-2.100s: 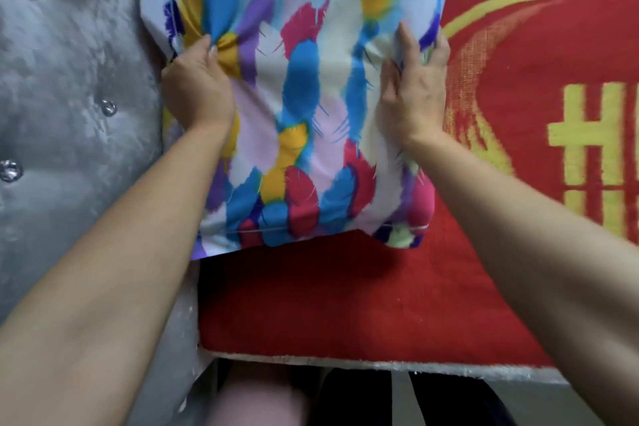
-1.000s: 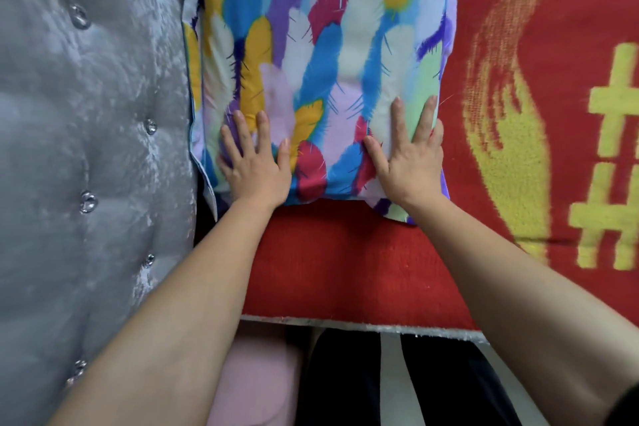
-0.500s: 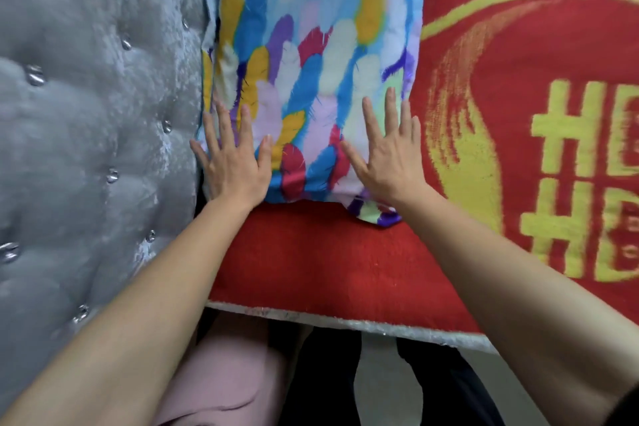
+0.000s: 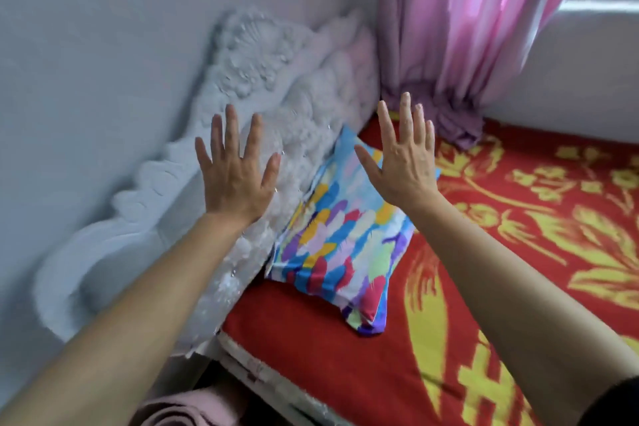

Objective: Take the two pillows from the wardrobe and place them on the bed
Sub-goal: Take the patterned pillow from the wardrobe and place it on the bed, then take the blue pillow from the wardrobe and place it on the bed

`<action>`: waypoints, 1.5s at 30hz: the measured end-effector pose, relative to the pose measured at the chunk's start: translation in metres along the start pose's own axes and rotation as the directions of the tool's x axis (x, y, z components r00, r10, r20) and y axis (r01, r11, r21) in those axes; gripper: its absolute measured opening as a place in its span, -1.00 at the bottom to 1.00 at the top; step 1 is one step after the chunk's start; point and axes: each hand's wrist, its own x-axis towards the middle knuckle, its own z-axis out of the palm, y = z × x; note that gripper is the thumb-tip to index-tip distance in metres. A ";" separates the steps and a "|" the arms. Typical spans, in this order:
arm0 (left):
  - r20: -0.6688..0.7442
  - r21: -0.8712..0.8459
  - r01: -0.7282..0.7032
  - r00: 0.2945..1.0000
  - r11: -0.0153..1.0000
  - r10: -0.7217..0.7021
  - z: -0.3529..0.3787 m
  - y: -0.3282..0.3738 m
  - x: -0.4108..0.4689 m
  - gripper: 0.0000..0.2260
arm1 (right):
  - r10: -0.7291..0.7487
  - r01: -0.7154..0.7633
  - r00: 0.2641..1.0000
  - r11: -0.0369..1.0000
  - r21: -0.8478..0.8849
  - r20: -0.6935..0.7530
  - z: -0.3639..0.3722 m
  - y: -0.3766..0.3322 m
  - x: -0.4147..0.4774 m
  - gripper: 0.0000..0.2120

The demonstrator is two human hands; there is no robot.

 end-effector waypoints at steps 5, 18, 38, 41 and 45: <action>-0.090 0.013 0.041 0.995 0.999 -0.040 -0.099 0.004 -0.014 -0.43 | -0.077 0.076 0.993 0.997 -0.016 -0.094 -0.099 -0.025 -0.002 -0.27; -0.144 -0.086 0.086 0.985 0.993 -0.098 -0.202 0.043 -0.215 -0.41 | -0.212 0.211 0.977 0.967 -0.141 0.003 -0.232 -0.049 -0.183 -0.25; -0.191 0.418 0.527 0.847 0.740 -0.495 -0.450 0.091 -0.567 -0.36 | -0.709 0.620 0.701 0.660 0.424 0.078 -0.306 -0.193 -0.405 -0.21; -0.214 0.517 0.622 0.759 0.588 -0.615 -0.506 0.075 -0.639 -0.36 | -0.789 0.671 0.612 0.556 0.491 0.056 -0.333 -0.243 -0.453 -0.21; -0.250 0.562 0.701 0.650 0.439 -0.717 -0.572 0.054 -0.736 -0.36 | -0.859 0.741 0.511 0.440 0.507 0.000 -0.374 -0.308 -0.513 -0.24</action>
